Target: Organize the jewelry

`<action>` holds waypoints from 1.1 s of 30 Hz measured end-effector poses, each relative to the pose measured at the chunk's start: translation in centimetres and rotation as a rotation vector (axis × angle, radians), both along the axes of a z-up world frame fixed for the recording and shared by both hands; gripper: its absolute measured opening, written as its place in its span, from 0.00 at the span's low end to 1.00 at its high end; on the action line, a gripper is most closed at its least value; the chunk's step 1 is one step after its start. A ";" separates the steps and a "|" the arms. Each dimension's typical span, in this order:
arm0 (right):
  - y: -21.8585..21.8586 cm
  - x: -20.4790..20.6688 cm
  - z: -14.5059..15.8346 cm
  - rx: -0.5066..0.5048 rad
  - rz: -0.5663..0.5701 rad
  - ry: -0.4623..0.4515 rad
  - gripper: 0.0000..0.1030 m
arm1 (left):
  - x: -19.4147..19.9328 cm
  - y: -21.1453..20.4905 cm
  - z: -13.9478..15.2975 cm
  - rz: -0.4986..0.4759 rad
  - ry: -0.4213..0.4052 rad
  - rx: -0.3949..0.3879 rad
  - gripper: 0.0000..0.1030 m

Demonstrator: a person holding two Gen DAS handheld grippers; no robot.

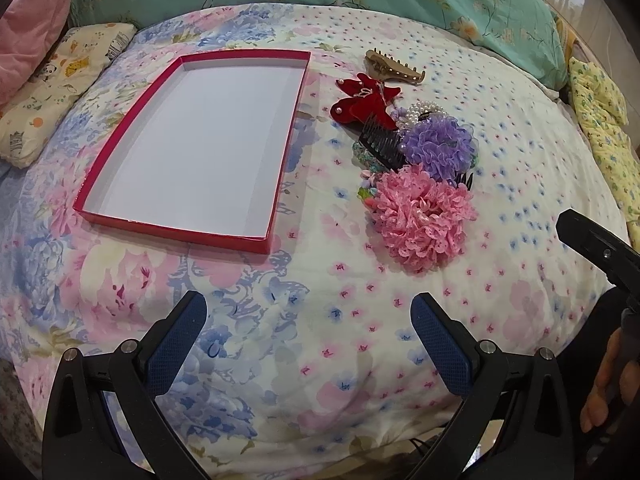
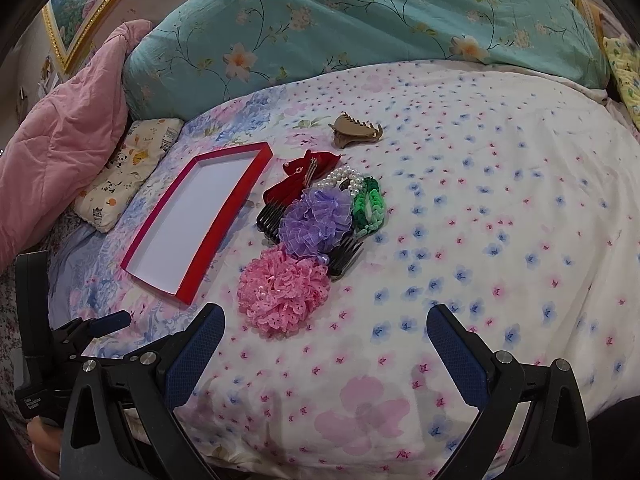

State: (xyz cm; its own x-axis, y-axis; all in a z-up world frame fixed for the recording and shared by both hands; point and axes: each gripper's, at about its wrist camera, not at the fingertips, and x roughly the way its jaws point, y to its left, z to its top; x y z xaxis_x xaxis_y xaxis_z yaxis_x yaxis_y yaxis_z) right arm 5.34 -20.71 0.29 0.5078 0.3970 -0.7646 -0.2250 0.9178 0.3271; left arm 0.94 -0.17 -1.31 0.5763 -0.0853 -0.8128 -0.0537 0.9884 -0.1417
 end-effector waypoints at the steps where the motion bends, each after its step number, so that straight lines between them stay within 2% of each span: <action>1: 0.0 0.2 -0.1 0.000 0.000 0.004 0.96 | 0.1 0.0 -0.1 -0.002 0.001 0.002 1.00; 5: -0.2 1.2 -0.7 0.010 -0.006 0.016 0.91 | 0.8 -0.1 -0.4 -0.019 0.002 -0.011 1.00; 12: 0.1 5.0 -1.9 0.049 -0.011 0.057 0.71 | 3.2 -1.1 0.1 -0.069 -0.027 -0.048 1.00; 15: 0.3 6.6 -2.6 0.092 -0.006 0.083 0.59 | 4.3 -1.2 -0.1 -0.086 0.032 -0.115 1.00; 21: 0.9 9.6 -3.8 0.116 -0.015 0.126 0.56 | 6.9 -2.4 -1.4 -0.131 0.074 -0.128 0.97; 23: 1.2 10.4 -4.1 0.114 -0.011 0.133 0.56 | 7.8 -2.9 -2.2 -0.146 0.107 -0.141 0.89; 25: 1.6 11.2 -4.5 0.122 -0.001 0.142 0.51 | 8.5 -3.3 -2.9 -0.165 0.142 -0.149 0.73; 26: 1.8 11.4 -4.7 0.125 0.003 0.146 0.44 | 8.7 -3.4 -3.2 -0.173 0.153 -0.156 0.69; 28: 2.0 11.8 -5.1 0.120 0.011 0.151 0.30 | 9.0 -3.7 -3.7 -0.193 0.163 -0.172 0.51; 29: 2.0 11.9 -5.3 0.119 0.012 0.155 0.27 | 9.0 -3.8 -3.8 -0.203 0.164 -0.177 0.44; 31: 1.8 12.0 -5.6 0.136 0.018 0.164 0.13 | 8.9 -4.2 -3.8 -0.232 0.162 -0.182 0.14; 33: 1.6 11.8 -5.7 0.141 0.018 0.160 0.07 | 8.5 -4.5 -3.5 -0.250 0.146 -0.167 0.11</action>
State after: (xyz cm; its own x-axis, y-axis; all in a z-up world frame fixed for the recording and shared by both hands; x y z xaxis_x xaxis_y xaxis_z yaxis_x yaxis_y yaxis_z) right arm 17.19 -19.12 -5.38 0.3760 0.5136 -0.7713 -0.1754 0.8567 0.4850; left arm 9.39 -4.65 -4.77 0.3994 -0.3485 -0.8479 0.1559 0.9373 -0.3118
